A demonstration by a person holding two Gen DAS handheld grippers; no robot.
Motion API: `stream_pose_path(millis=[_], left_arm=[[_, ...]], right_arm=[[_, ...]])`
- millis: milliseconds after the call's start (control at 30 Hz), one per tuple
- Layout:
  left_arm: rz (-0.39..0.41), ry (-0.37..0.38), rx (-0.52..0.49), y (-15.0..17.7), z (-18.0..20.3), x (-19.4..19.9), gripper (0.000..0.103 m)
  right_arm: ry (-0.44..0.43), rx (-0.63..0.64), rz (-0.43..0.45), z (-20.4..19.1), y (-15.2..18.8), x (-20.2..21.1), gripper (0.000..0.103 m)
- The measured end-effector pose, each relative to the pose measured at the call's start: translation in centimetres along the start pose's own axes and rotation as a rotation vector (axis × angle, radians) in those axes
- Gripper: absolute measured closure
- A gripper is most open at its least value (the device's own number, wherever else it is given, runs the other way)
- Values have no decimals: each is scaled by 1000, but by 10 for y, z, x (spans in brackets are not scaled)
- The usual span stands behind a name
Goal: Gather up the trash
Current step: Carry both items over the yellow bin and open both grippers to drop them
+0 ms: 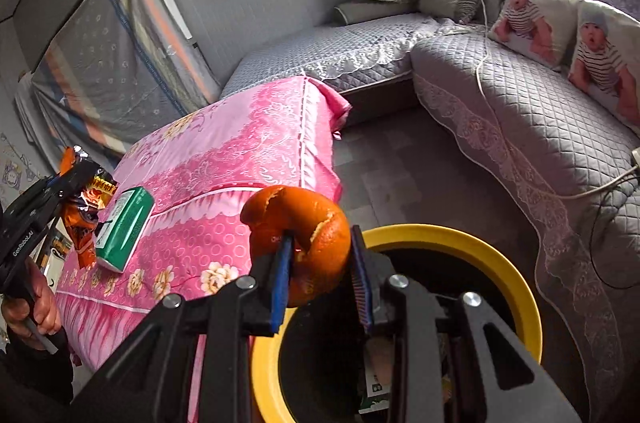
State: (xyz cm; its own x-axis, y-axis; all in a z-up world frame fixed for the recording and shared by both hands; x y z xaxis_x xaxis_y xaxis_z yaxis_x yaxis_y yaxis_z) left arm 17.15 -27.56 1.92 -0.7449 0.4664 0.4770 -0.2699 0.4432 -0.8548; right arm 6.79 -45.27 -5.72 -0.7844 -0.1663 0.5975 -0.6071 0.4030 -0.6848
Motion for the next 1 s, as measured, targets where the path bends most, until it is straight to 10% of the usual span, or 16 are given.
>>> stream_pose_path(millis=[800,1000], left_arm=[[-129,223,-62,4,125,-64,93],[-202,272,-18,11,134,-85,84]], right_arm=[[151,-184,-30,75,46,7,76],[204,-247,-24,91,51,17,61]])
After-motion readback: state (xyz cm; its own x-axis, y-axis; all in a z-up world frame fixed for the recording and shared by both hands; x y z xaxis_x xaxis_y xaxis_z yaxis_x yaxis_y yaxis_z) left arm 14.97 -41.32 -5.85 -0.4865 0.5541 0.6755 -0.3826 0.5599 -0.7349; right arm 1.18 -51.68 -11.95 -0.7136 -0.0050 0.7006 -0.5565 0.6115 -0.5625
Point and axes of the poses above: each gripper's, at about its wrist camera, not at the fingertips, and x roughly against the way its jaws point, z to its right, y to its underside, the point moved 5 cm from there along -x, roughly the way its jaws point, and after that the axes turned 12 degrees about -y, right-handed, at the moved point
